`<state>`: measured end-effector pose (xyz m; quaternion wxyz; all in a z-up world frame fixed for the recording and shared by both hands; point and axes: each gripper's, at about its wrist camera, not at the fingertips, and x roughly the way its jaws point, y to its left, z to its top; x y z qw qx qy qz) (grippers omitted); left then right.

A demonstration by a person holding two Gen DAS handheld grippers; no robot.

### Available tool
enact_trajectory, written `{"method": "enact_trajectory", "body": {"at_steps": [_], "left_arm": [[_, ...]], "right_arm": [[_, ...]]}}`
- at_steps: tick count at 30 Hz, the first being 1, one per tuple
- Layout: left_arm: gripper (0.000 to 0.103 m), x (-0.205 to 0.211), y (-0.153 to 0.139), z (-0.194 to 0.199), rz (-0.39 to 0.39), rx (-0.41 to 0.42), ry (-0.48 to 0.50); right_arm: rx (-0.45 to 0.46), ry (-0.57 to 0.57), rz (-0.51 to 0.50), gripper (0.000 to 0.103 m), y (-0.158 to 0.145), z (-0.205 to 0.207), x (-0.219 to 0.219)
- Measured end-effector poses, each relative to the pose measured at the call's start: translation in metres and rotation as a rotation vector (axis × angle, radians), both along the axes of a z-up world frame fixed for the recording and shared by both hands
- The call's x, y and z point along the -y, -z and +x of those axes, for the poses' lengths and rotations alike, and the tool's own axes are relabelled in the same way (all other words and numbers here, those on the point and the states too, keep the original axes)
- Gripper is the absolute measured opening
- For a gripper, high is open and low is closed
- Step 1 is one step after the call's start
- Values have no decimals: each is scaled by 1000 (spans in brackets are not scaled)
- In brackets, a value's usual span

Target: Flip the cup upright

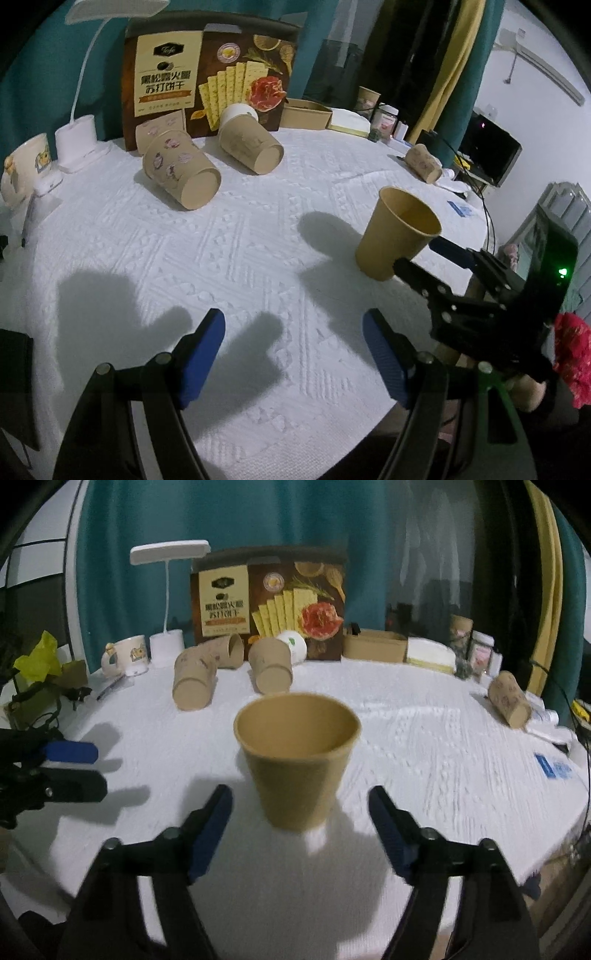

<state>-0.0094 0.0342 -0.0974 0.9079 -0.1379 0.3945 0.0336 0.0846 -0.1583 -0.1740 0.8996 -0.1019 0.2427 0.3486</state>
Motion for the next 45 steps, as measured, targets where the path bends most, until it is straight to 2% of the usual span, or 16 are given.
{"method": "enact_trajectory", "body": {"at_steps": [2, 6, 20, 25, 29, 33, 45], "left_arm": [[77, 6, -2, -1, 29, 12, 8], [86, 14, -7, -4, 67, 54, 15], [92, 49, -46, -18, 219, 219, 42], [96, 57, -64, -24, 229, 282, 64], [97, 62, -76, -25, 248, 321, 71], [97, 68, -96, -29, 282, 396, 69], [102, 61, -149, -45, 267, 578, 39]], "right_arm": [[-20, 20, 3, 81, 0, -5, 7], [-54, 54, -9, 83, -2, -13, 21], [-75, 146, 38, 85, -40, -35, 73], [-46, 169, 71, 91, -63, -41, 87], [-6, 188, 101, 92, -83, -48, 100], [42, 195, 108, 92, -103, -53, 109], [187, 216, 181, 94, -166, -76, 127]]}}
